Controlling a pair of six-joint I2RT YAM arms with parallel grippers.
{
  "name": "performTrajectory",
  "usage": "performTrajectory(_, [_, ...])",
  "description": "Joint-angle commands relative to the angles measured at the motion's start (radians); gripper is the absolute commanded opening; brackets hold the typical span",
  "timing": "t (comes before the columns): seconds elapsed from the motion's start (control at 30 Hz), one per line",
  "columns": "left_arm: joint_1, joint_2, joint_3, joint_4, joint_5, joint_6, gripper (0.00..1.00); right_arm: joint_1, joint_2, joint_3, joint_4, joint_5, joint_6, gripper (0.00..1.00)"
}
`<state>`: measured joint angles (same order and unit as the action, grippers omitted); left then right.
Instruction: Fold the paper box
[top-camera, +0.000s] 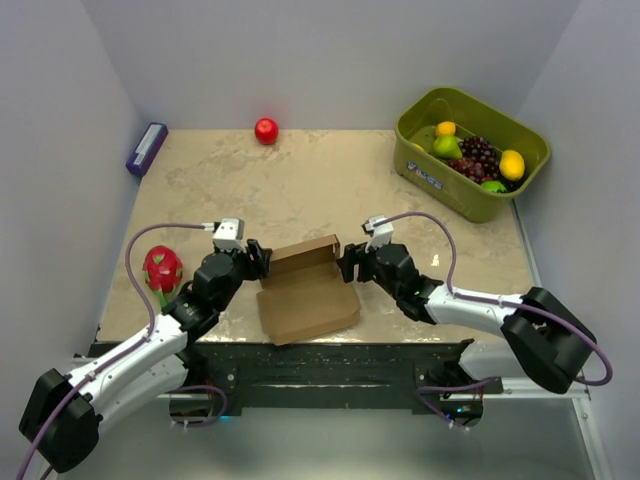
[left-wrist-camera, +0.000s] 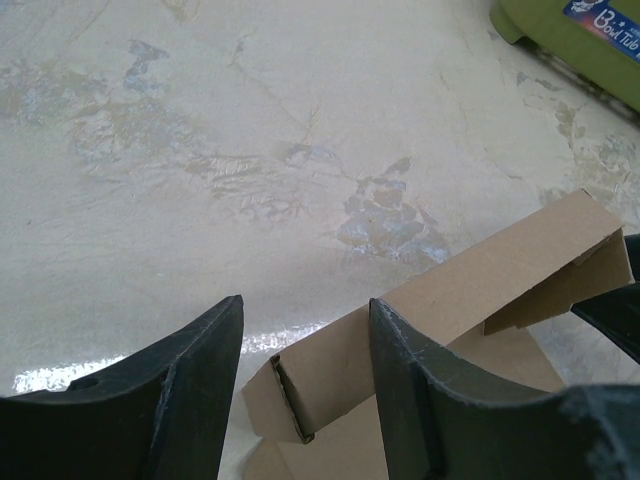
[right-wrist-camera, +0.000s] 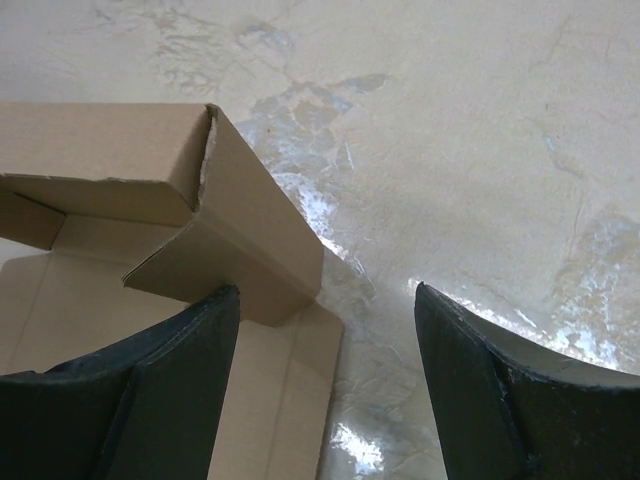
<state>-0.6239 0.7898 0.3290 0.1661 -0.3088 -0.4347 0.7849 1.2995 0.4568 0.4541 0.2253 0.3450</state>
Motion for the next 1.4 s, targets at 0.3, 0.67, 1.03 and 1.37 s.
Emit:
performTrajectory(0.3, [0.003, 0.011, -0.024, -0.027, 0.013, 0.036, 0.57, -0.001, 0.070, 0.000, 0.215, -0.026, -0.141, 0.69])
performTrajectory(0.67, [0.003, 0.012, -0.022, -0.031, 0.010, 0.042, 0.56, -0.001, 0.145, 0.026, 0.334, -0.075, -0.257, 0.61])
performTrajectory(1.03, [0.003, 0.017, -0.022, -0.028, 0.014, 0.048, 0.55, -0.004, 0.219, 0.078, 0.400, -0.138, -0.369, 0.57])
performTrajectory(1.37, [0.001, 0.019, -0.022, -0.027, 0.020, 0.051, 0.54, -0.007, 0.294, 0.128, 0.440, -0.179, -0.405, 0.45])
